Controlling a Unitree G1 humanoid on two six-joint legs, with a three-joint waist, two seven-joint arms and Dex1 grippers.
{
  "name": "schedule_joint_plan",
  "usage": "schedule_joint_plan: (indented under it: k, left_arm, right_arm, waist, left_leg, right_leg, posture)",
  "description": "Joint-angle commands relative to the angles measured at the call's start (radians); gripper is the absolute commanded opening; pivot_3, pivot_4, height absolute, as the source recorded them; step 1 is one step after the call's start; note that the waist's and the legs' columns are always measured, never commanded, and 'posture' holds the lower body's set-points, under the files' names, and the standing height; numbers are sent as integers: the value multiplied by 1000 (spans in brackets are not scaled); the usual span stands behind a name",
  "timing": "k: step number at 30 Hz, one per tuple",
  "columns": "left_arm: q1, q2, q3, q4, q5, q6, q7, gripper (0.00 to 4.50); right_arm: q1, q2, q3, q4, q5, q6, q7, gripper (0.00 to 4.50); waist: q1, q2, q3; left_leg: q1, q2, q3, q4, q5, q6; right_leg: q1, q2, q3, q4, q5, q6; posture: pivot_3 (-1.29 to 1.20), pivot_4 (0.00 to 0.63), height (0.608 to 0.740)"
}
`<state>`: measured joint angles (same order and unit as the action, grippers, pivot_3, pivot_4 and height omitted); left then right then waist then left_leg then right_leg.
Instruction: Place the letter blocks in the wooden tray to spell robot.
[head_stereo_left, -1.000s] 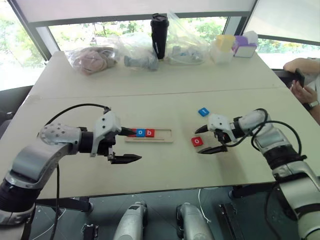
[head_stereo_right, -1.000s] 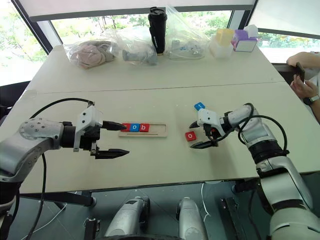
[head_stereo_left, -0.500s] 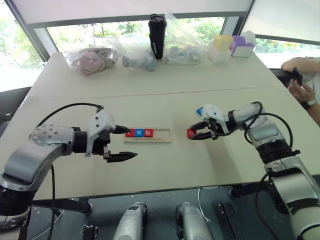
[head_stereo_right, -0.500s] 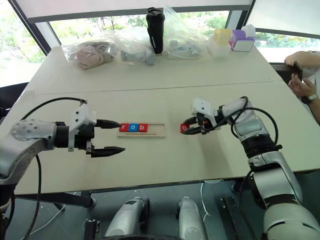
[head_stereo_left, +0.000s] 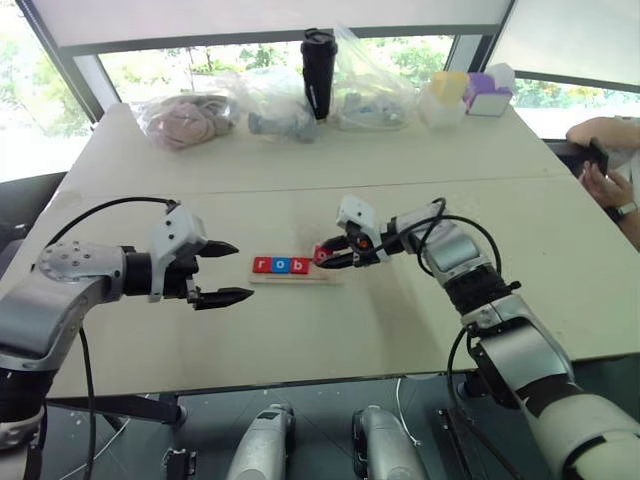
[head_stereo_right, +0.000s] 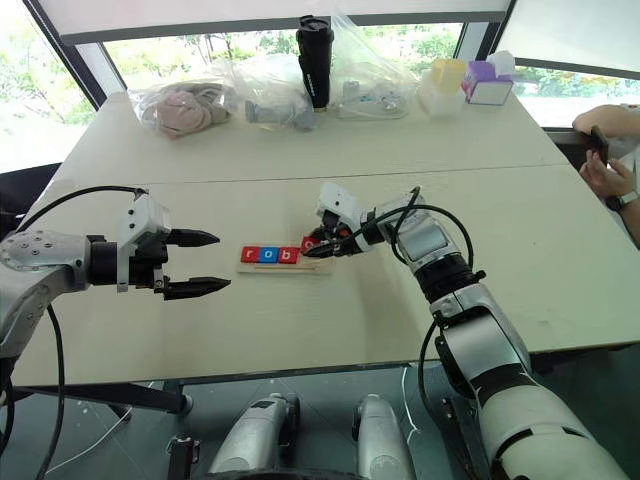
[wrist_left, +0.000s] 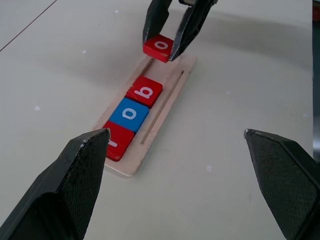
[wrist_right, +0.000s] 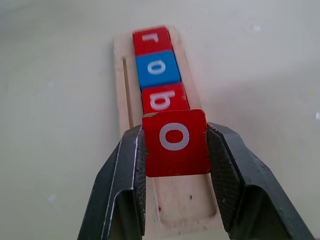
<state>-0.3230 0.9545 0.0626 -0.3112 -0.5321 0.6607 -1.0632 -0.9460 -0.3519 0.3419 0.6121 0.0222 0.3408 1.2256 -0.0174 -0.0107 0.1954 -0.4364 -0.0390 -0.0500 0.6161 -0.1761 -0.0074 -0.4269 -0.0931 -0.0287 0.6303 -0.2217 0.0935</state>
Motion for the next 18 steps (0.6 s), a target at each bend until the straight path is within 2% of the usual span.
schedule_joint_plan:
  k: [1,9,18]
  left_arm:
    - [0,-8,19,-38,-7,-3,16,4500]
    - [16,-21,23,-53,-10,3,38,4500]
    - [33,-23,27,-51,-7,-6,47,4500]
  right_arm:
    - [-59,27,16,52,-29,-56,2,1163]
    - [-111,84,17,174,-56,-108,5,1163]
    - [-126,106,11,222,-77,-138,3,1163]
  waist:
    - [-5,0,0]
    - [-4,0,0]
    - [-2,0,0]
  left_leg:
    - [0,0,0,0,0,0]
    - [0,1,-1,-1,0,-1]
    - [0,1,-2,-1,1,-2]
  right_leg:
    - [0,0,0,0,1,1]
    - [-1,3,0,1,1,1]
    - [-1,3,0,1,1,1]
  posture:
    - [0,150,740]
    - [0,150,740]
    - [0,150,740]
